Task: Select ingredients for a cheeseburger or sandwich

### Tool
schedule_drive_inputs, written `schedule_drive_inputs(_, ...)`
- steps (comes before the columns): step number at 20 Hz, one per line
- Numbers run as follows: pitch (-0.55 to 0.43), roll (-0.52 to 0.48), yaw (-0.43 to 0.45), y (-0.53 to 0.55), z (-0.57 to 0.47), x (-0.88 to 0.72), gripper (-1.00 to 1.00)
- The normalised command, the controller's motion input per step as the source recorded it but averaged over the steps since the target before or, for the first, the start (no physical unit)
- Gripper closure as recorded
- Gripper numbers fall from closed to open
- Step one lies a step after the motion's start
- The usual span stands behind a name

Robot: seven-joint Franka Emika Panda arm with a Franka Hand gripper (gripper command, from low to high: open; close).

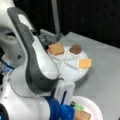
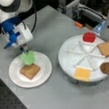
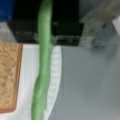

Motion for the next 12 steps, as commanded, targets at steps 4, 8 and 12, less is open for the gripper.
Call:
schedule_drive_inputs(4, 0.123, -0.106, 0.252, -0.2, -0.09, 0.4, 1.0)
schedule_drive_inputs(8, 0.088, -0.081, 0.28, -0.2, -0.15, 0.39, 1.0)
schedule_drive_inputs(12, 0.058, -0.065, 0.314, -0.21, -0.19, 0.38, 1.0)
